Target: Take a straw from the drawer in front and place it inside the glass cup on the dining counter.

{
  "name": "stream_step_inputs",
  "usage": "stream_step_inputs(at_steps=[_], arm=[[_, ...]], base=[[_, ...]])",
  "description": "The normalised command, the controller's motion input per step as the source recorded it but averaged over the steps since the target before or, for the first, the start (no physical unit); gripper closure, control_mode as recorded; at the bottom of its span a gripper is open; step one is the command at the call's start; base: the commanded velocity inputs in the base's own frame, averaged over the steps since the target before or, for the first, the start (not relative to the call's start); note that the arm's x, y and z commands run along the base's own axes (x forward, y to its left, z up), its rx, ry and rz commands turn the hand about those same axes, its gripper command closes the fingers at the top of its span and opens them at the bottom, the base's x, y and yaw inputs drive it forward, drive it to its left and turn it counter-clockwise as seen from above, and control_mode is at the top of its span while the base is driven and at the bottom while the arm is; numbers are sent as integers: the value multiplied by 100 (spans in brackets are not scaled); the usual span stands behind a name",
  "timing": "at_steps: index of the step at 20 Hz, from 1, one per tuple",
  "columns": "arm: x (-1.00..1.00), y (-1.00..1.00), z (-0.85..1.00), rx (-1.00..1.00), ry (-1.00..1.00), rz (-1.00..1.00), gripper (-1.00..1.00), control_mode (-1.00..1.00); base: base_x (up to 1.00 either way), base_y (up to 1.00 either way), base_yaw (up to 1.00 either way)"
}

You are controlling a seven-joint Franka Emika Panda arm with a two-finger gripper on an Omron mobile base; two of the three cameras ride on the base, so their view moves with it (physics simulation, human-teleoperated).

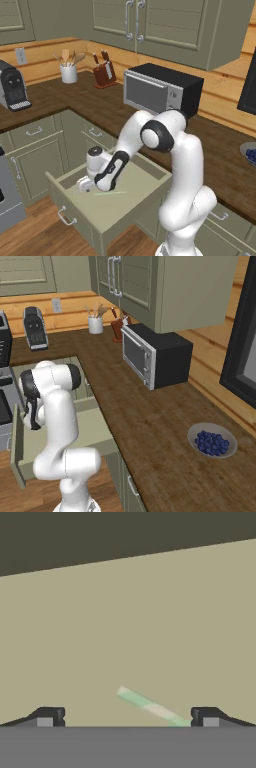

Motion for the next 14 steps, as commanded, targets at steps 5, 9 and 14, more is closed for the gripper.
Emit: stream_step_inputs(at_steps=[5, 9, 14], arm=[[7, -7, -9, 0, 0, 17, -100, -100], [0, -2, -1, 0, 0, 24, -100, -100], [20, -15, -1, -1, 0, 19, -100, -100]], base=[[0, 0, 0], [0, 0, 0], [0, 0, 0]])
